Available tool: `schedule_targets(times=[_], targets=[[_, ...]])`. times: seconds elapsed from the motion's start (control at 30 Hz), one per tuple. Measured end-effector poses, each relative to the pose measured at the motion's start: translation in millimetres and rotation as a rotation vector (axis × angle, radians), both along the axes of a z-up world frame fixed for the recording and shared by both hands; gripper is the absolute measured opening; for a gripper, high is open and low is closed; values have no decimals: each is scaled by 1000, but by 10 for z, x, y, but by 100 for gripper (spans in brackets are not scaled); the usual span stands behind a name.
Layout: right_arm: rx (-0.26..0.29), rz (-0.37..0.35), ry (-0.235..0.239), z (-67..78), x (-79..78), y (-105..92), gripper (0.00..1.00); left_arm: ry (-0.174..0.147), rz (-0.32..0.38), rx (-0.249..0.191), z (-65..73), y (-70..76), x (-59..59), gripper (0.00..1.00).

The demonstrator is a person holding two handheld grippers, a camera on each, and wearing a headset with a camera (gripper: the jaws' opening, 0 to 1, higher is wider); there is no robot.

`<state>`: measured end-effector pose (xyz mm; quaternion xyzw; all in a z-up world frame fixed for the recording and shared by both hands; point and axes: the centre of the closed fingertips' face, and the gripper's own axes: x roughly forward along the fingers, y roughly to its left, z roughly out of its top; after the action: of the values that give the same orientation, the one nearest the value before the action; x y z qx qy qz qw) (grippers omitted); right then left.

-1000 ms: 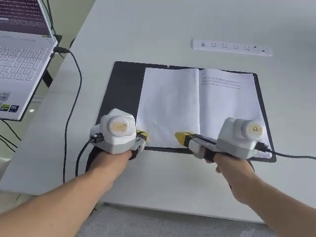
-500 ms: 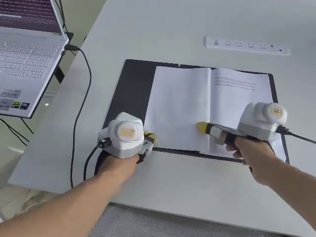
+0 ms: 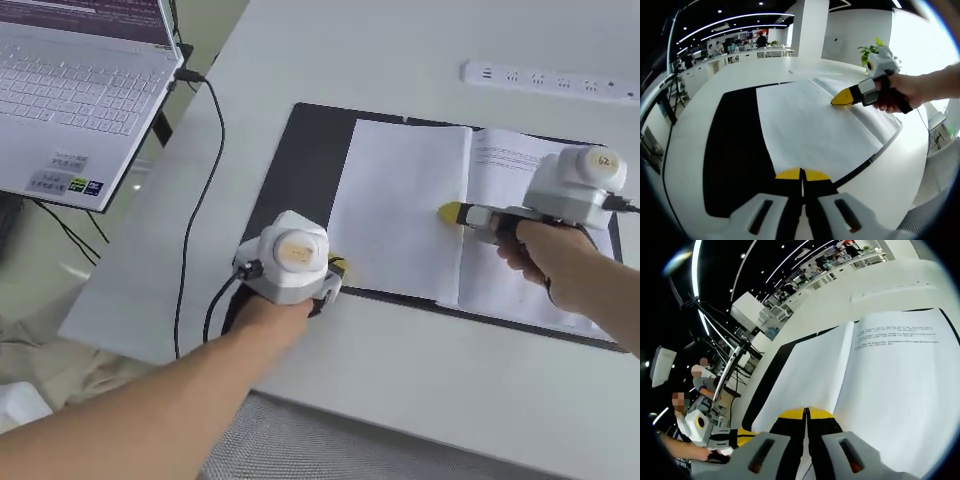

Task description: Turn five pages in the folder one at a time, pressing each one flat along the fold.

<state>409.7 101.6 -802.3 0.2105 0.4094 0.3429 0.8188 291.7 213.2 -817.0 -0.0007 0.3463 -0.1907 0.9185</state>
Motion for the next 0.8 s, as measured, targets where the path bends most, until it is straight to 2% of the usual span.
schedule_targets(times=[0.2, 0.3, 0.43, 0.57, 0.8], targets=[[6, -12, -2, 2, 229, -42, 0, -2, 1, -8, -8, 3, 9, 0], [-8, -18, -15, -22, 368, -68, 0, -4, 7, -13, -9, 5, 11, 0], [0, -31, -19, -20, 475, -79, 0, -5, 4, -8, -13, 6, 14, 0], [62, -52, -1, -6, 571, -37, 0, -6, 3, -13, -18, 9, 18, 0], [71, -69, -3, -19, 753, -28, 0, -9, 7, -16, -28, 8, 27, 0]])
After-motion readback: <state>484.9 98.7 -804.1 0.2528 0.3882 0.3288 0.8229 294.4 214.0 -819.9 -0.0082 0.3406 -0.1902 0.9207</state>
